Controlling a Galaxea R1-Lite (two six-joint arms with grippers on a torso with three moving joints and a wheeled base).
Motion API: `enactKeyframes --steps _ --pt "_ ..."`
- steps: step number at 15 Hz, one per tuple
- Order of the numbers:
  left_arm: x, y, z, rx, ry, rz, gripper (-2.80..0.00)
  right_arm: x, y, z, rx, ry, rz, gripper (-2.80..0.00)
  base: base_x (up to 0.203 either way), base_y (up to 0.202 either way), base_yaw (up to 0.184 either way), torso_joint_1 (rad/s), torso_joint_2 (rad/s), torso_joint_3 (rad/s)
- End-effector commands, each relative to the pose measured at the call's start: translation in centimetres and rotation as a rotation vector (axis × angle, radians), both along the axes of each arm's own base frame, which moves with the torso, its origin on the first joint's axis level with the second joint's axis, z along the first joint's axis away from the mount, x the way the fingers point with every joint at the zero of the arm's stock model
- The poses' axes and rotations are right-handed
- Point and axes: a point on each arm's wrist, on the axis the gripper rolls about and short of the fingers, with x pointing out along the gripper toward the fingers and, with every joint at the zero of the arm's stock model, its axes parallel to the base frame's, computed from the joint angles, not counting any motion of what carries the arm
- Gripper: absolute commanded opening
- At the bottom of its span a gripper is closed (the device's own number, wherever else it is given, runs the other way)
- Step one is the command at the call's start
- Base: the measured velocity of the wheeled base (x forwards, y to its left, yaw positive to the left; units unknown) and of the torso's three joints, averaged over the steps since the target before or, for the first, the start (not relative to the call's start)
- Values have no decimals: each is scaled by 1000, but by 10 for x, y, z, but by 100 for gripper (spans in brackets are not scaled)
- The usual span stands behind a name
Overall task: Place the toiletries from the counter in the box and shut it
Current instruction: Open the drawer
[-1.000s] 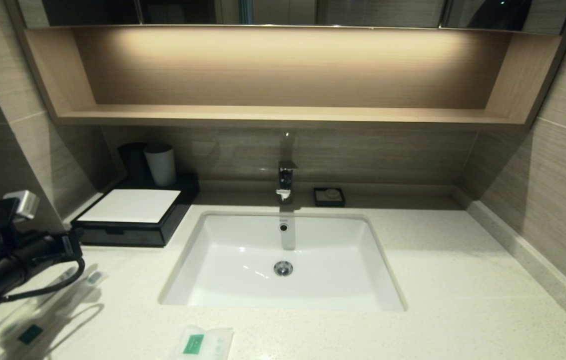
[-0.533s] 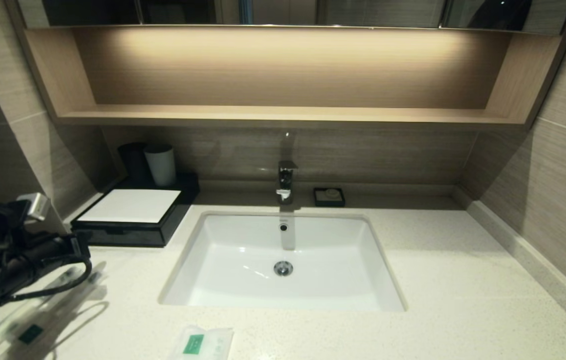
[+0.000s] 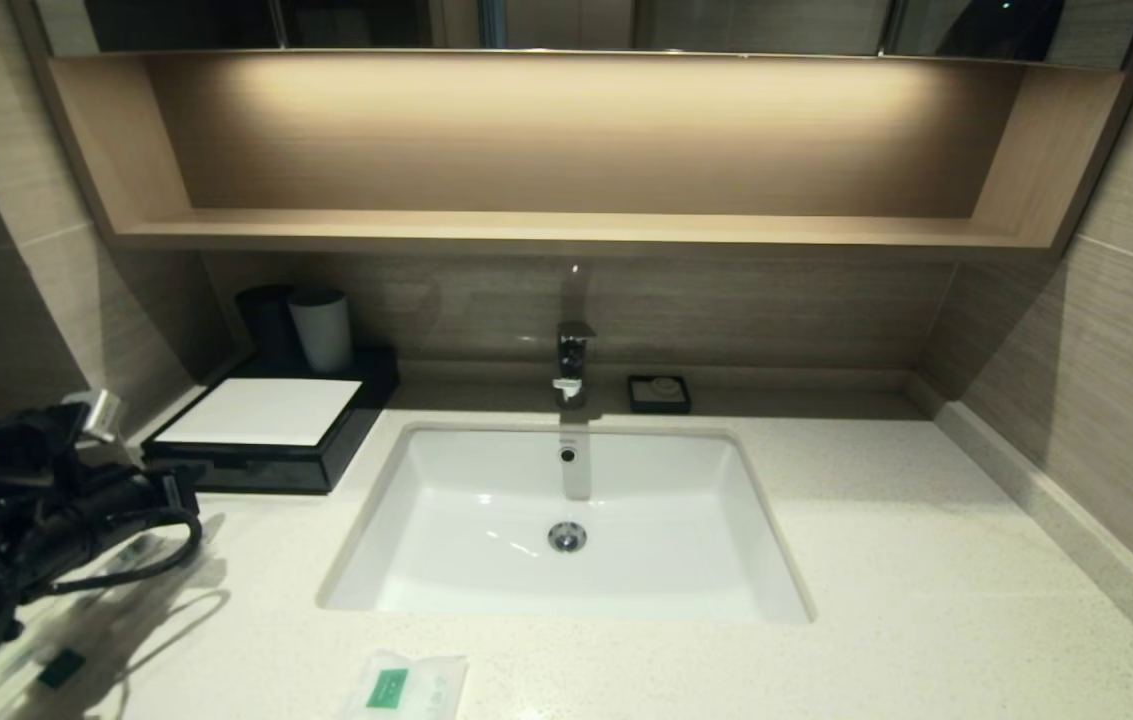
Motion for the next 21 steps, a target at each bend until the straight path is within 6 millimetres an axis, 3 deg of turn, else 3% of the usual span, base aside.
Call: enactKeyframes --steps 1,21 --pt "8 2 -8 -4 10 -3 -280 0 0 0 0 1 0 -280 0 0 0 0 0 0" --pt "21 1 -20 10 -28 -7 -280 0 0 0 0 1 0 -280 0 0 0 0 0 0"
